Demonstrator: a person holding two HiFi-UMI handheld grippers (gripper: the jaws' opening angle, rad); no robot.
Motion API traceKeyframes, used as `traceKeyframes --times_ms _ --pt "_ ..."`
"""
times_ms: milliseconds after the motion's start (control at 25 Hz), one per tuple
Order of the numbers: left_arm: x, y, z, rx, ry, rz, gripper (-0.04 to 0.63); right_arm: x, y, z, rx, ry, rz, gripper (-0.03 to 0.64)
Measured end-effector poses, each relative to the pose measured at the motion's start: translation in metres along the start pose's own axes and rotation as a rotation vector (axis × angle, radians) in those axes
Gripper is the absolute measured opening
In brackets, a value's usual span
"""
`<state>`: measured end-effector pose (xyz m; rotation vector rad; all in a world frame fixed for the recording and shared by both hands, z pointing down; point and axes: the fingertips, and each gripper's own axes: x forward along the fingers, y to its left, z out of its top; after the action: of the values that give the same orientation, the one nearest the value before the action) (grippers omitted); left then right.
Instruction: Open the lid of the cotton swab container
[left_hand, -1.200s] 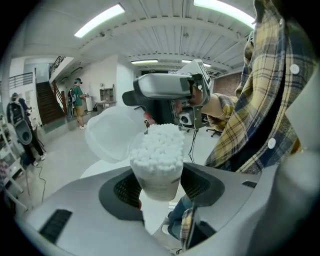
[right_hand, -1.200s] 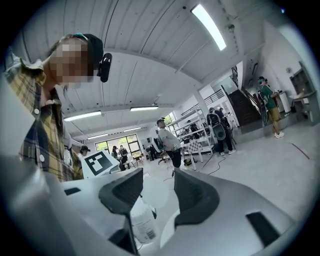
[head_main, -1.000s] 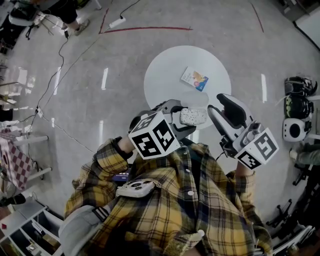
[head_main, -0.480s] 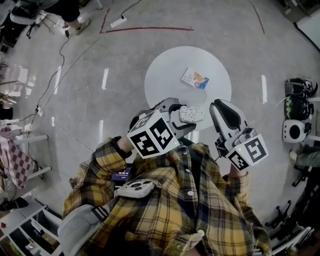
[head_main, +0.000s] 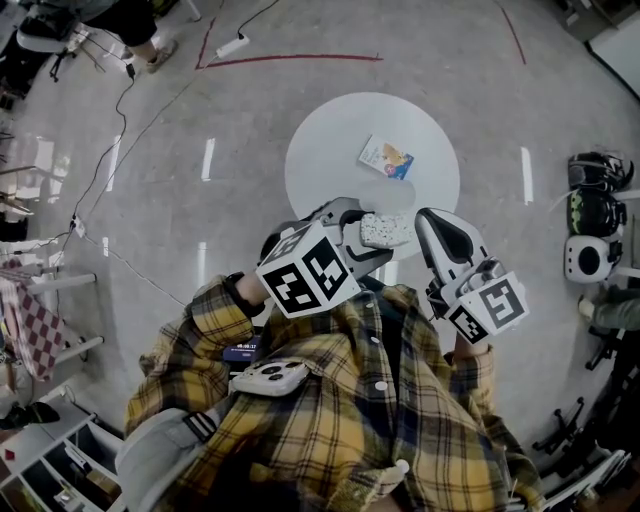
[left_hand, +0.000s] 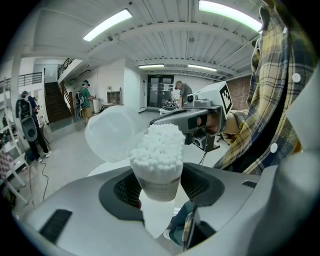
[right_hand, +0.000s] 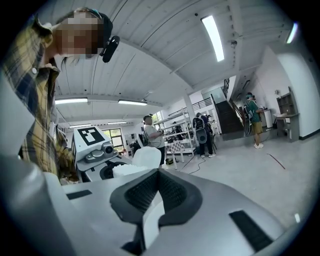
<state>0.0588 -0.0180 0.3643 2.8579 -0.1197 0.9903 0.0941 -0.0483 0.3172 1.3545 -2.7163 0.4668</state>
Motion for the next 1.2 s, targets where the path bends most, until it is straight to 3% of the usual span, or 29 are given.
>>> traceKeyframes --times_ms 1200 --pt "0.0089 -0.0089 -0.0009 0.026 0.016 -0.021 0.245 -0.0075 -0.0047 -0.0032 0.055 -0.004 0.027 0.017"
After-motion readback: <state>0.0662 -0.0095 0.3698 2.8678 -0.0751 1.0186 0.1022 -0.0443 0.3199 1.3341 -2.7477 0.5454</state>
